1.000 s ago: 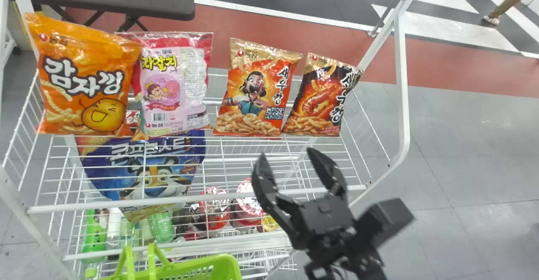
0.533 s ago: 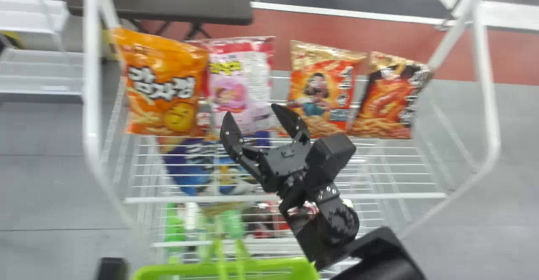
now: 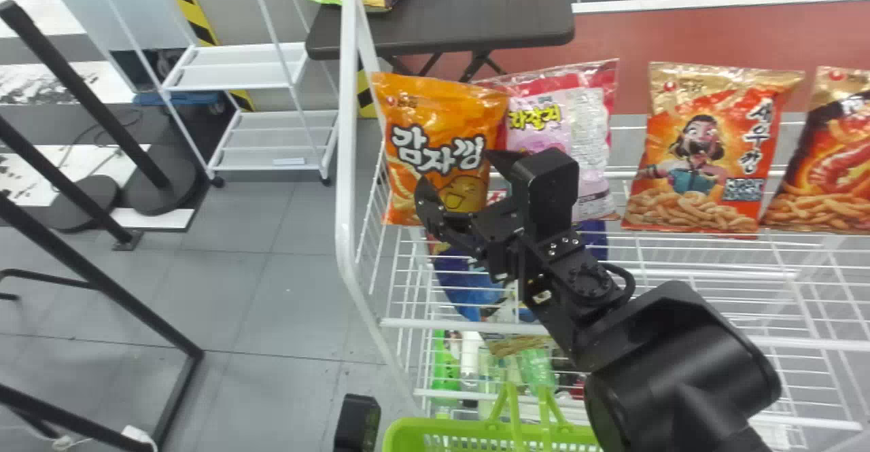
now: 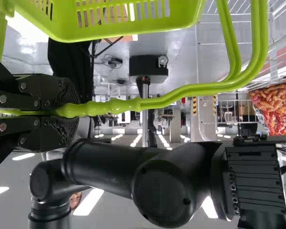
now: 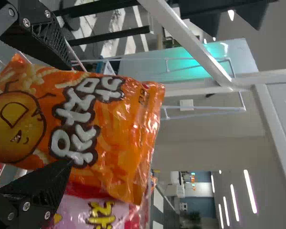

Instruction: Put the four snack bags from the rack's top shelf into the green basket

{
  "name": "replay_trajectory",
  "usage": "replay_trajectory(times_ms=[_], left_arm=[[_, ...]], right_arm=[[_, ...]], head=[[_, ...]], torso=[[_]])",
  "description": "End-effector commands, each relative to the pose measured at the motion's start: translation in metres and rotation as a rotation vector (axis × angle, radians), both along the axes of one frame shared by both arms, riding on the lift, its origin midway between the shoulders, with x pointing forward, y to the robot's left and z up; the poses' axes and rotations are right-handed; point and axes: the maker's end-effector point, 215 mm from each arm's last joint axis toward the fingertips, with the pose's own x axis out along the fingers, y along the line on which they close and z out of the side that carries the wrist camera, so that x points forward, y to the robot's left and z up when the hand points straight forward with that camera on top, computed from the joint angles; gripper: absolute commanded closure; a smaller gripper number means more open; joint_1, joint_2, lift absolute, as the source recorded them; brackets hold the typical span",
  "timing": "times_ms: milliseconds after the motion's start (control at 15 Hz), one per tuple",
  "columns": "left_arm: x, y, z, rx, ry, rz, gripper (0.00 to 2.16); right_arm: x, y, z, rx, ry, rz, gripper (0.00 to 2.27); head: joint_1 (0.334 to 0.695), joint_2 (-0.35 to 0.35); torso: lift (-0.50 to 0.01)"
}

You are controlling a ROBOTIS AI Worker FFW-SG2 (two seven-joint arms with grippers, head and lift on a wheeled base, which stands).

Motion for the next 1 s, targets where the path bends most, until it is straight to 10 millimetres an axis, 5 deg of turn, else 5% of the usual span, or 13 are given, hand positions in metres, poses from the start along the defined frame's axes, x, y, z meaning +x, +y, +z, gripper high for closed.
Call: replay_trajectory(times_ms=[0,267,333,467,533,667,933], left_arm=[[0.002,0.004,0.001,-0.007,-0.002,-0.001,2.15],[0.007,0.012,0.003,-0.028,0.004,-0.001,2.15],[0.008,0.013,0.004,-0.032,0.003,0.002,2.15],[0.008,0.016,0.004,-0.035,0.005,0.004,2.15],[0.007,0.015,0.004,-0.036,0.007,0.004,2.15],[0.006,0.015,0.008,-0.051,0.007,0.005,2.15],[0.004,0.018,0.009,-0.052,0.009,0.013,2.15]], right_arm=[[0.013,-0.002,-0.014,-0.058,0.019,0.004,0.19],[0.026,0.002,-0.017,-0.108,0.023,0.026,0.29],[0.030,0.006,-0.018,-0.131,0.030,0.047,0.55],[0.020,0.016,-0.025,-0.151,0.066,0.093,1.68],[0.010,0.020,-0.028,-0.156,0.070,0.104,1.96],[-0.002,0.026,-0.026,-0.177,0.062,0.130,2.17],[-0.029,0.035,-0.007,-0.130,0.040,0.155,2.19]], head=[[0.695,0.229],[0.695,0.226],[0.695,0.230],[0.695,0.244],[0.695,0.252],[0.695,0.273],[0.695,0.302]], torso=[[0.000],[0.000],[0.000],[0.000],[0.000],[0.000],[0.000]])
